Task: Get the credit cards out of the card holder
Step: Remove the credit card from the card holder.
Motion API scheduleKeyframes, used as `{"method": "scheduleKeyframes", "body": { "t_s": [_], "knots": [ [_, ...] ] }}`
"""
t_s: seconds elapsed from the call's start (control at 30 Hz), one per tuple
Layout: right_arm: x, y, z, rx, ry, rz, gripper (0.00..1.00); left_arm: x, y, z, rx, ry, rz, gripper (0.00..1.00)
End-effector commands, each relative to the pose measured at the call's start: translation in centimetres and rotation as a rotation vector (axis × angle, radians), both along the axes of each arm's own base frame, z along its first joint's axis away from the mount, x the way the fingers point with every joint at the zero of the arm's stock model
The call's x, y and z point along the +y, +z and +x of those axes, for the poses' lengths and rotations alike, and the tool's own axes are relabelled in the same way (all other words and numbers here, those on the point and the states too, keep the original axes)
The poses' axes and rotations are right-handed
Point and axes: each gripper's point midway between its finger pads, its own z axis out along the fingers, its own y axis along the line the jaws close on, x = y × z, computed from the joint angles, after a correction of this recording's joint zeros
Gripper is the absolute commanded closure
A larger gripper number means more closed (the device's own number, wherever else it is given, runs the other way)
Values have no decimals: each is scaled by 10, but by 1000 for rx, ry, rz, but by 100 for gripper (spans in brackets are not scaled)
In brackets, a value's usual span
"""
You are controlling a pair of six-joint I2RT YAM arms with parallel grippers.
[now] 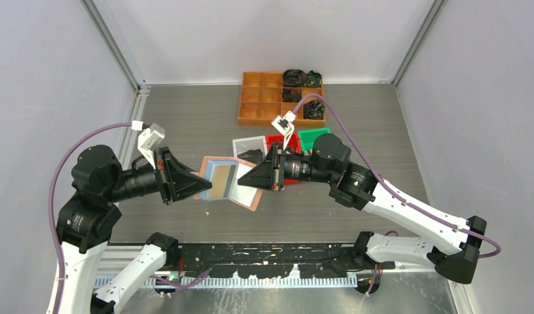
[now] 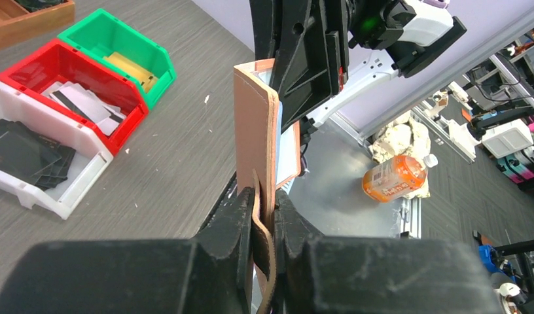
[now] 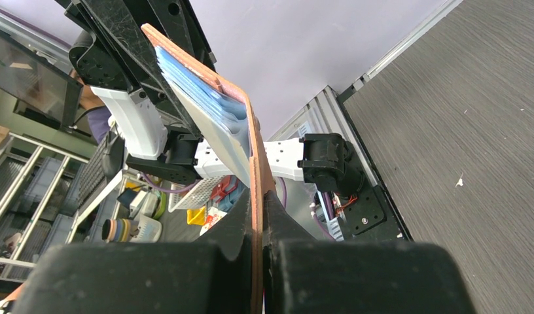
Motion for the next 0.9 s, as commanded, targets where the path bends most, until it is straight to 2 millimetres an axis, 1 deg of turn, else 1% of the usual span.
{"method": "scheduleKeyframes", "body": {
  "t_s": [0.0,0.13,0.3,0.6,0.87],
  "knots": [
    [-6,30,-7,-69,16,94,99,-3,20,-7,-46,-40,-39,93],
    [-5,28,-6,-68,16,87,99,-4,23,-14,-37,-71,-53,95],
    [-5,30,-6,-70,17,91,99,-4,28,-15,-34,-68,-71,100],
    [-3,34,-6,-68,20,95,99,-5,36,-18,-15,-72,-108,100],
    [1,34,-4,-56,21,98,99,-7,36,-18,10,-78,-125,100]
  ]
}}
